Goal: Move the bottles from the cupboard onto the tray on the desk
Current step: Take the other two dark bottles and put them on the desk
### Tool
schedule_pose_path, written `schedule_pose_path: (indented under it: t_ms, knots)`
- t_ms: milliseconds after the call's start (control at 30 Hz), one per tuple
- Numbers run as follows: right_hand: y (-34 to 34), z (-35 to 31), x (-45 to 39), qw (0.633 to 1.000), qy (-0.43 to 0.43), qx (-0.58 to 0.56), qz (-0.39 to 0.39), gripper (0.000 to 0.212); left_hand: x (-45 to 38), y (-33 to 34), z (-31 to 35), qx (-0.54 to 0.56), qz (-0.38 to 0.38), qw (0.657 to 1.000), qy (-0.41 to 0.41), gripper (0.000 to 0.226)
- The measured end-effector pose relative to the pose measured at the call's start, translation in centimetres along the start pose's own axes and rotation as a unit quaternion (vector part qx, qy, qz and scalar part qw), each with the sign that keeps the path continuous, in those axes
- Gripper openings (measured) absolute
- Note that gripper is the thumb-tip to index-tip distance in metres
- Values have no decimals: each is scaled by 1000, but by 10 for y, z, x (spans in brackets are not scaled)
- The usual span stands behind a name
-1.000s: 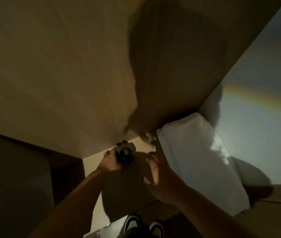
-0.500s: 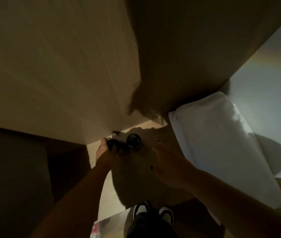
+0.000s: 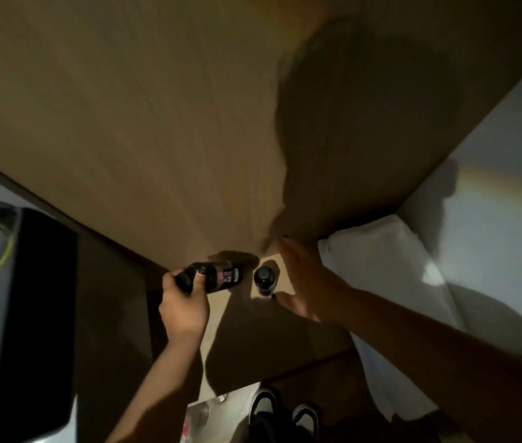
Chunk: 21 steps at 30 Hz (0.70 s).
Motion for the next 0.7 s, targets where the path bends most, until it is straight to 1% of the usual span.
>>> schedule_pose_path:
  t_ms: [67,133,233,300,367,433,500,533,567,600,667,700]
  knots:
    - [-13,-15,10,1000,-10,-8,1,107,9,-9,14,47,-4,999,6,17]
    - [-27,-30,19,999,-34,-11,16,107,16,-15,34,89,-26,995,26,11]
    - [-38,-40,25,997,-73,14,33,108,31,-22,75,165,-72,982,61,16]
    - [-34,-40,26,996,-83,16,28,108,40,-22,103,207,-114,967,91,14]
    - [-31,-36,29,993,-85,-70,33,102,47,-16,126,229,-165,953,113,12]
    - [-33,-21,30,981,-72,-167,69,82,52,-2,138,241,-212,939,126,13]
    - [-33,-1,31,975,-41,-184,118,63,54,16,143,222,-250,929,156,16]
    - [-29,10,31,974,-20,-185,132,58,56,26,140,204,-265,928,165,25]
    - [-22,21,32,972,3,-189,139,56,58,36,135,187,-274,928,167,32]
    - [-15,30,33,970,17,-191,147,55,59,46,130,161,-282,931,168,34]
    - [5,47,33,970,27,-192,147,55,63,66,115,99,-300,932,177,27]
    - [17,58,32,967,32,-212,138,54,63,78,106,92,-313,931,167,25]
Point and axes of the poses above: each hand's wrist, its own x-axis away from the middle knuckle, its own y-axis out of the palm, z = x × y, the point moved 9 cm from there along -x, towards the middle knuckle, and after that the axes turned 13 degrees about y, right-handed, at the moved point
